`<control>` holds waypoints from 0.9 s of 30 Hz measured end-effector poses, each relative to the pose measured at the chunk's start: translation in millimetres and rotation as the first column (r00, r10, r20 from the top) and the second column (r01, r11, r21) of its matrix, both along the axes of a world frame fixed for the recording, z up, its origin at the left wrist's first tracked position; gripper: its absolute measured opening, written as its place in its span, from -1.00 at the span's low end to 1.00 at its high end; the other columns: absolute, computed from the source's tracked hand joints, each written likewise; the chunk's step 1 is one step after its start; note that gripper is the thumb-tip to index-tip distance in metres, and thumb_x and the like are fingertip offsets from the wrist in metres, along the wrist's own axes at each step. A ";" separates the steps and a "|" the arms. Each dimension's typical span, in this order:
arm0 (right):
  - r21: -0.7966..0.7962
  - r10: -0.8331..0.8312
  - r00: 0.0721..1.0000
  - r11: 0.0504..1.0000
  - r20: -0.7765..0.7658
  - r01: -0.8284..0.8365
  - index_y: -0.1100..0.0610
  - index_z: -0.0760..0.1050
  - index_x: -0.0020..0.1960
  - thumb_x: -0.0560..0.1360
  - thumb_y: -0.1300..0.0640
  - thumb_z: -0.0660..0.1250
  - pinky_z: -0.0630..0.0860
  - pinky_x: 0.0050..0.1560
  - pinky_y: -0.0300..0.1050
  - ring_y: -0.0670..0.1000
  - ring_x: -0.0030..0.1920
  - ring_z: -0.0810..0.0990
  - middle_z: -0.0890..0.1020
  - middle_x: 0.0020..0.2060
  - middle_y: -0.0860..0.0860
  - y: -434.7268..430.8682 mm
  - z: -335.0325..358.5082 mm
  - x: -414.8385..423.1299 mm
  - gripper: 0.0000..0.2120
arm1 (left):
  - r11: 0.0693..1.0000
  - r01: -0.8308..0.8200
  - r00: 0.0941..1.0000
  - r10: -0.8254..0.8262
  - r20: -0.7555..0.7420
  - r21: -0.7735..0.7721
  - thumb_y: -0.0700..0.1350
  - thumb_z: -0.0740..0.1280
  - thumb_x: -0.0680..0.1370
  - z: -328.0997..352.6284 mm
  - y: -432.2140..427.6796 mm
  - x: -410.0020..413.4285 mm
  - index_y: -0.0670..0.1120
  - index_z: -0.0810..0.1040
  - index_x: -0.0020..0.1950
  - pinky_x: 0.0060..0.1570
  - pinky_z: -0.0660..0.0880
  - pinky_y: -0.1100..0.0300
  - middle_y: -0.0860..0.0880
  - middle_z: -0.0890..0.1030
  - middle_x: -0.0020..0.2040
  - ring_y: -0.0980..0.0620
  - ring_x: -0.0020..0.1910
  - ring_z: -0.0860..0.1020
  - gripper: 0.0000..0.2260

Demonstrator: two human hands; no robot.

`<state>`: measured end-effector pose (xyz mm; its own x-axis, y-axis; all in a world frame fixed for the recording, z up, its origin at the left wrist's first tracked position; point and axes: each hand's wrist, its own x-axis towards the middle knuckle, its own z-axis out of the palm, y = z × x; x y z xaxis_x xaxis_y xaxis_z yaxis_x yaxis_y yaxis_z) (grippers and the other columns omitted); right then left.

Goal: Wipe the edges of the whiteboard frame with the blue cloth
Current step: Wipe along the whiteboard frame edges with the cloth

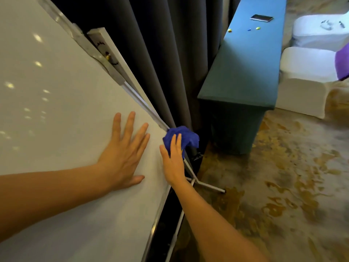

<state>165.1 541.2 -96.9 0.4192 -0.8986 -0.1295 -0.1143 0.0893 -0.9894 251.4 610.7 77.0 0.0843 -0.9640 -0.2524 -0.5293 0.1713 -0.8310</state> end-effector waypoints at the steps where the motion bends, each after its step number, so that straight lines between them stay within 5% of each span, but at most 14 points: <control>1: 0.013 -0.014 1.000 1.000 -0.017 0.015 -0.14 -0.18 0.58 0.58 -0.27 0.12 0.01 0.52 0.05 -0.05 0.57 -0.15 -0.23 0.55 -0.24 3.4 -5.3 -0.7 -0.28 | 1.000 0.002 1.000 -0.002 0.005 0.006 0.54 -0.11 0.37 -1.3 0.4 -0.6 -0.16 -0.28 0.56 0.27 -0.28 -0.60 -0.34 -0.30 0.55 -0.61 0.36 -0.41 0.03; 8: 0.284 -0.157 0.987 0.946 -0.018 0.156 -0.03 -0.04 0.60 0.60 -0.21 0.14 0.03 0.54 -0.05 -0.02 0.57 -0.07 -0.09 0.60 -0.07 72.8 -15.4 -8.3 -0.32 | 0.999 0.033 0.999 -0.033 0.024 0.006 0.53 -0.10 0.40 -7.4 6.4 -10.7 -0.14 -0.27 0.57 0.28 -0.31 -0.58 -0.35 -0.29 0.55 -0.61 0.37 -0.40 -0.01; 11: 0.436 -0.164 0.986 0.889 0.021 0.139 -0.07 0.16 0.57 0.59 -0.17 0.22 0.18 0.40 -0.31 -0.12 0.50 0.13 0.08 0.58 -0.11 131.5 -17.2 -16.1 -0.41 | 0.999 0.023 1.000 -0.023 -0.008 0.040 0.52 -0.09 0.41 -11.2 23.5 -15.8 -0.14 -0.27 0.57 0.28 -0.35 -0.56 -0.34 -0.29 0.55 -0.60 0.36 -0.42 -0.01; 15: 0.778 -0.381 0.915 0.612 0.131 0.144 -0.06 0.63 0.14 0.38 -0.31 0.31 0.58 0.04 -0.01 0.02 0.00 0.67 0.71 0.01 0.00 119.8 -5.8 -29.4 -0.53 | 0.996 0.061 0.998 -0.060 -0.012 0.061 0.49 -0.10 0.44 -12.7 57.2 -15.9 -0.15 -0.28 0.56 0.26 -0.40 -0.56 -0.34 -0.28 0.55 -0.59 0.36 -0.43 -0.05; 19: 0.801 -0.422 0.896 0.580 0.137 0.151 0.00 0.65 0.09 0.47 -0.27 0.27 0.63 -0.06 0.06 0.10 -0.05 0.69 0.74 -0.07 0.04 99.4 4.9 -46.6 -0.59 | 0.993 0.085 0.996 -0.083 -0.019 0.083 0.48 -0.13 0.44 -3.4 69.9 -26.5 -0.10 -0.27 0.57 0.29 -0.37 -0.54 -0.30 -0.25 0.57 -0.56 0.40 -0.40 -0.09; 27: 0.801 -0.502 0.860 0.551 0.092 0.236 -0.06 0.64 -0.18 0.47 -0.27 0.29 0.60 -0.40 -0.12 0.01 -0.33 0.72 0.74 -0.29 -0.01 90.4 40.2 -158.9 -0.69 | 0.978 0.204 0.968 -0.196 -0.156 0.036 0.53 -0.23 0.37 10.4 58.3 -85.8 -0.03 -0.28 0.57 0.31 -0.28 -0.52 -0.23 -0.23 0.59 -0.51 0.45 -0.35 -0.07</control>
